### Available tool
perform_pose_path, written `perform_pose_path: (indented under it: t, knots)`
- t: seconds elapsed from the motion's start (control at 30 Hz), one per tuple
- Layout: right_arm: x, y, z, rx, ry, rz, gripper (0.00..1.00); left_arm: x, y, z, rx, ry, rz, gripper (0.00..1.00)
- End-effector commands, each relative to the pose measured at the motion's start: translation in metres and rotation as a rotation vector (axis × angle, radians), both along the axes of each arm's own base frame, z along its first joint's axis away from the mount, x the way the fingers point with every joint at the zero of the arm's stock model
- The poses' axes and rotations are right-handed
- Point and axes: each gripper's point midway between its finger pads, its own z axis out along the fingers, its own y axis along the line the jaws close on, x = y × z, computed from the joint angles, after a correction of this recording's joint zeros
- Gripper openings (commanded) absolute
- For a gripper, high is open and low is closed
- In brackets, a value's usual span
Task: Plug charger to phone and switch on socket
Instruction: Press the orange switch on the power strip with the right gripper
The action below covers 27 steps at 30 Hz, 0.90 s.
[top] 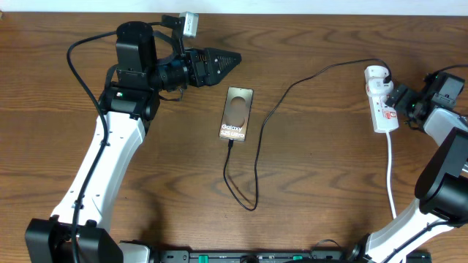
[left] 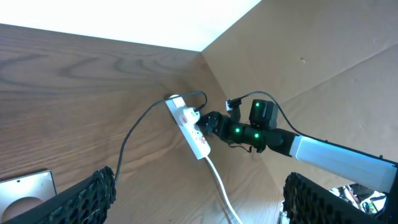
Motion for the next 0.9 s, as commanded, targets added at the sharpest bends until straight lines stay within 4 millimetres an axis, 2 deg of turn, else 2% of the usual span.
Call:
perform_pose_path:
  t: [0.0,0.33,0.87]
  knots:
    - [-0.008,0.019,-0.018,0.071,0.044,0.045,0.99,-0.001,0.002,0.011,-0.005,-0.024,0.006,0.87]
    - [-0.006,0.032,-0.020,0.078,0.060,0.072,0.99,-0.001,0.002,0.011,-0.005,-0.024,0.006,0.87]
    - [-0.008,0.042,-0.023,0.118,0.072,0.082,0.99,-0.001,0.002,0.011,-0.005,-0.024,0.006,0.87]
